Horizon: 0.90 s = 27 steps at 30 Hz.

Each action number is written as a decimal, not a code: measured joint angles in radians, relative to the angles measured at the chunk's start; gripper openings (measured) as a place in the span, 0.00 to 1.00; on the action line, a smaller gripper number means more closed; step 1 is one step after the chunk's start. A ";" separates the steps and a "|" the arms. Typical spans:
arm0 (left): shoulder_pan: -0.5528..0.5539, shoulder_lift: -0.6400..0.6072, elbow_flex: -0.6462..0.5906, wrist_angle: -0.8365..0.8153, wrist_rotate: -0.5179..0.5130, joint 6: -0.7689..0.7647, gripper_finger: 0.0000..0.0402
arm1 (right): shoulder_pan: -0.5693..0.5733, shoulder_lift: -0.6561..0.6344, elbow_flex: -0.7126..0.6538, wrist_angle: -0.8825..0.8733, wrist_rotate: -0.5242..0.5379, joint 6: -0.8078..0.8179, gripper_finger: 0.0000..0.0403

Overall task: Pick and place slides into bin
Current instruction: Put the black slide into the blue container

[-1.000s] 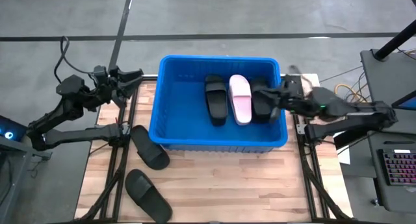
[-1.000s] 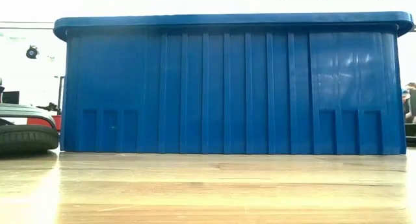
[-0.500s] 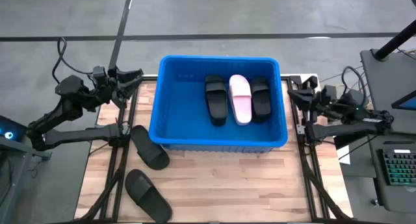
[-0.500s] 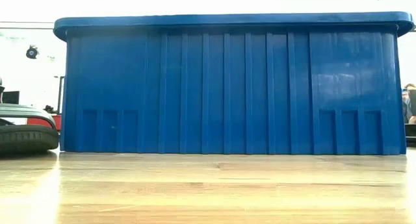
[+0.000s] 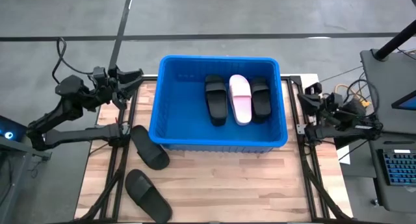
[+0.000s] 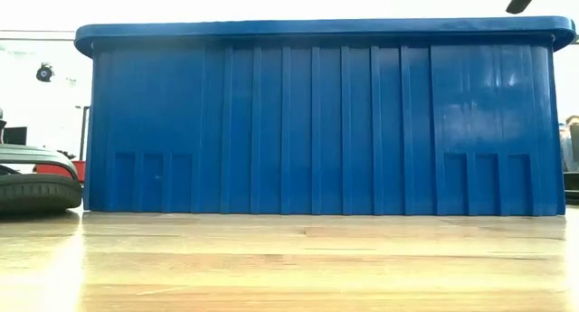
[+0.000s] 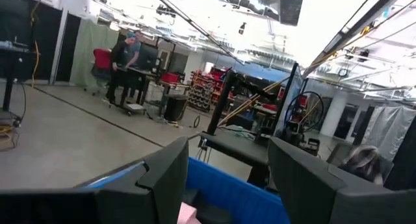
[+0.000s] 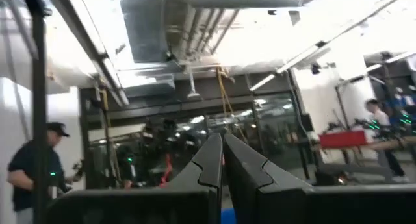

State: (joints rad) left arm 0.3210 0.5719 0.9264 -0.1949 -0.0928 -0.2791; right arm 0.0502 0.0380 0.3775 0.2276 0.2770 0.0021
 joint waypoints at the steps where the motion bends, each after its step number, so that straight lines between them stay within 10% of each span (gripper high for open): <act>1: 0.000 0.005 0.000 0.001 0.000 -0.006 0.49 | 0.000 -0.005 -0.005 -0.003 0.013 0.001 0.02; 15: -0.007 0.105 0.094 -0.014 0.320 -0.211 0.49 | 0.000 -0.015 -0.036 -0.009 0.083 0.068 0.02; 27: -0.187 0.382 0.340 -0.503 0.255 -0.127 0.49 | 0.000 -0.017 -0.024 -0.013 0.091 0.041 0.02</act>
State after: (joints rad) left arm 0.1339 0.9535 1.2660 -0.6978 0.1626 -0.4061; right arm 0.0502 0.0208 0.3531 0.2143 0.3679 0.0433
